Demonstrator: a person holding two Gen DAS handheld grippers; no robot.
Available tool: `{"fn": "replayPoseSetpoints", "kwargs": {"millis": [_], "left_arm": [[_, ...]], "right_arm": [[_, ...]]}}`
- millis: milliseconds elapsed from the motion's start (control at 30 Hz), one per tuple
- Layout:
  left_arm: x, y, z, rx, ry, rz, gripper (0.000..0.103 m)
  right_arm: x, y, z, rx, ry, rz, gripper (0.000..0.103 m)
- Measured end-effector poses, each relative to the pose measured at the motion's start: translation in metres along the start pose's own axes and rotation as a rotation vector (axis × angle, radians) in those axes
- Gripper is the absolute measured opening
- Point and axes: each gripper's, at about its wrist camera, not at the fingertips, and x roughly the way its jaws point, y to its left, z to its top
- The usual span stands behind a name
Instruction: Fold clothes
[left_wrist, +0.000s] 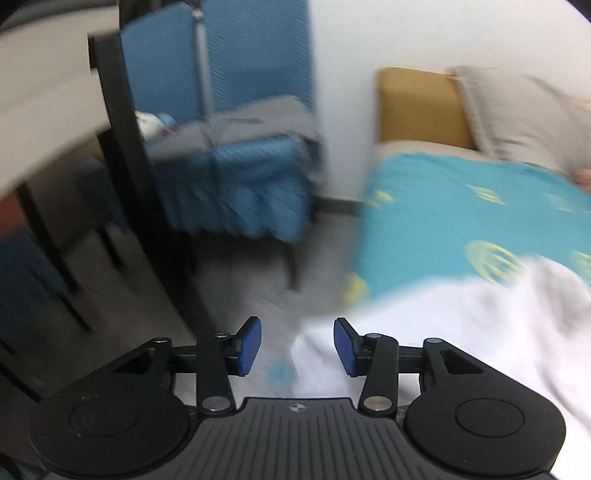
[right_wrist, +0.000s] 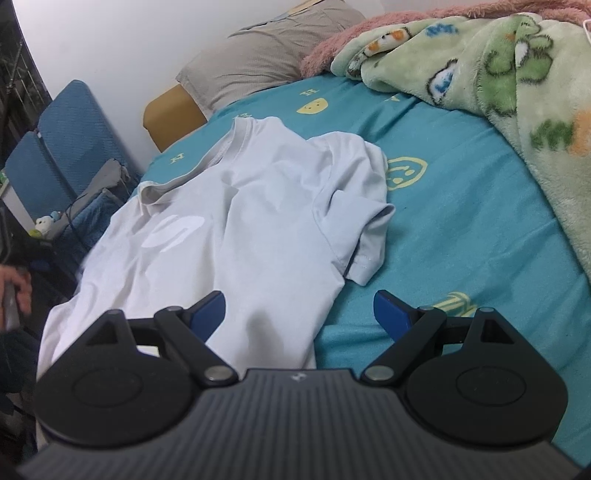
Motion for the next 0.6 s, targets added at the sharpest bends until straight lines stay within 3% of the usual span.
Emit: {"fn": "replayPoseSetpoints", "kwargs": {"millis": [100, 200, 367, 467, 533, 600], "left_arm": [[-0.056, -0.001, -0.039, 0.031, -0.003, -0.074, 0.069], [-0.126, -0.002, -0.077, 0.043, -0.033, -0.163, 0.079], [-0.24, -0.037, -0.129, 0.051, -0.086, -0.264, 0.084], [-0.292, -0.066, -0.145, 0.085, -0.093, -0.31, 0.085], [-0.321, -0.074, -0.159, 0.068, -0.135, -0.327, 0.09], [-0.342, -0.078, -0.179, 0.03, -0.13, -0.347, 0.091]], "right_arm": [[-0.002, 0.003, 0.001, -0.011, -0.011, 0.005, 0.089], [-0.011, 0.007, 0.003, -0.028, -0.034, 0.012, 0.089], [-0.037, 0.01, 0.01, -0.047, -0.099, 0.03, 0.088], [-0.051, 0.004, 0.015, -0.007, -0.109, 0.057, 0.081], [-0.055, -0.003, 0.02, 0.034, -0.104, 0.074, 0.08], [-0.051, -0.015, 0.029, 0.079, -0.095, 0.079, 0.079]]}}
